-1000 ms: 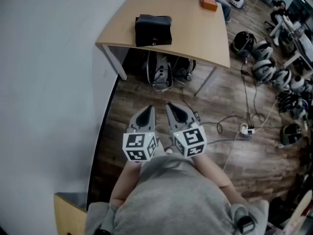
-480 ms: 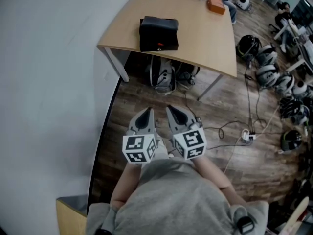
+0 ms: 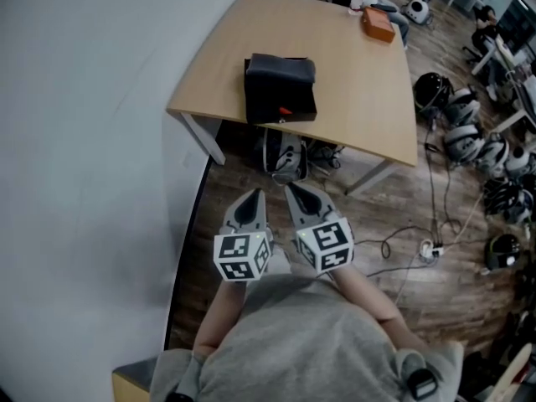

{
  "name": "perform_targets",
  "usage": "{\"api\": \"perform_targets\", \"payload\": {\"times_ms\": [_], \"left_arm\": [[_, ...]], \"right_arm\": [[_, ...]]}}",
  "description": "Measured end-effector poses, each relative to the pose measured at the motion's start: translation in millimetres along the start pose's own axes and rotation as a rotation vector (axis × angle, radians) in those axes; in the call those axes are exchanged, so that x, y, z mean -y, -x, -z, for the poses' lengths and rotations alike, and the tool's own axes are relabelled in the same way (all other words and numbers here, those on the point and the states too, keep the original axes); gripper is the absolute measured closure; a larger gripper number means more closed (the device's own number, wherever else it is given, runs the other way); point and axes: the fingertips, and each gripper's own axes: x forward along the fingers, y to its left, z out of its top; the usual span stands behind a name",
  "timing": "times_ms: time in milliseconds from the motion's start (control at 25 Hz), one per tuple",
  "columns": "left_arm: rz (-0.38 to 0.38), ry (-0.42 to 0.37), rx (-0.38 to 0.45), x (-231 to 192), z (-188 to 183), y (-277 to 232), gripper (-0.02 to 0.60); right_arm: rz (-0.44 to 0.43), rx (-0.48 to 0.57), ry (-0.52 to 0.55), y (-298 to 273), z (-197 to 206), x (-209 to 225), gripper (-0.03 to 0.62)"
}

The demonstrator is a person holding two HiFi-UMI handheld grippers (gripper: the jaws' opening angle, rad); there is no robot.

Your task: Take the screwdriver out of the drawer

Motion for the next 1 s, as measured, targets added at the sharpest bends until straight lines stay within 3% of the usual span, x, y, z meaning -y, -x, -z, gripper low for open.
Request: {"api": "perform_targets", "payload": {"times_ms": [600,1000], "left_arm": [[0.075,-0.024,-0.032,-73.1,-69.3,-102.1,0.581],[0.123,-0.045,-0.048,-108.9,-89.4,-145.1,0.581]], "right_arm": [[0.056,-0.019,-0.006,-120.8,-62.3,38.9,0.595],[0.146,-0.012,-0.032,-167.9,-71.7,69.5,0.595]]}}
